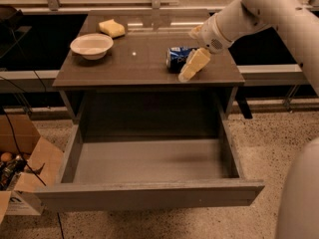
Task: Place pepsi can into top drawer
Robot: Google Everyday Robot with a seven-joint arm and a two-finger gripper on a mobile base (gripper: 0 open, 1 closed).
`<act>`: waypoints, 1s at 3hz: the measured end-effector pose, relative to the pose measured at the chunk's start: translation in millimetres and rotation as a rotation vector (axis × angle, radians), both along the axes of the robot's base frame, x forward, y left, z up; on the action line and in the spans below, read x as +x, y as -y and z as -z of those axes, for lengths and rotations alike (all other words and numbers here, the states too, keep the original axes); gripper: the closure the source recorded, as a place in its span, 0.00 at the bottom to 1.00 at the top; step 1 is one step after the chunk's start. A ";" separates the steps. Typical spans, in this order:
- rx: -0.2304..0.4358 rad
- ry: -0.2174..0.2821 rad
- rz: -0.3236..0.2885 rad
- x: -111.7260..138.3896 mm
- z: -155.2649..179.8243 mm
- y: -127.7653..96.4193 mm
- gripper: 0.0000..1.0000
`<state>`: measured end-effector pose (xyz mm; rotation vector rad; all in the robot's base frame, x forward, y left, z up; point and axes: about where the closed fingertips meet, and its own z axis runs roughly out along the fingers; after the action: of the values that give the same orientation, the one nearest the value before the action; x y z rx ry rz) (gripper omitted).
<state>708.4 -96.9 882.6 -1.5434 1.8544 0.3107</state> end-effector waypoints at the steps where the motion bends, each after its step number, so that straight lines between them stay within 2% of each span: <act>1: 0.009 -0.006 0.022 38.6 25.1 10.8 0.00; 2: 0.011 -0.033 0.037 61.6 44.0 21.3 0.19; 3: -0.015 -0.047 0.040 63.8 42.3 25.9 0.50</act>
Offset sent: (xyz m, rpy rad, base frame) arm 0.0999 -0.0443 -0.0543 0.0133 0.0565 -0.0615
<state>772.2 -122.8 840.2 -1.5186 1.9258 0.3180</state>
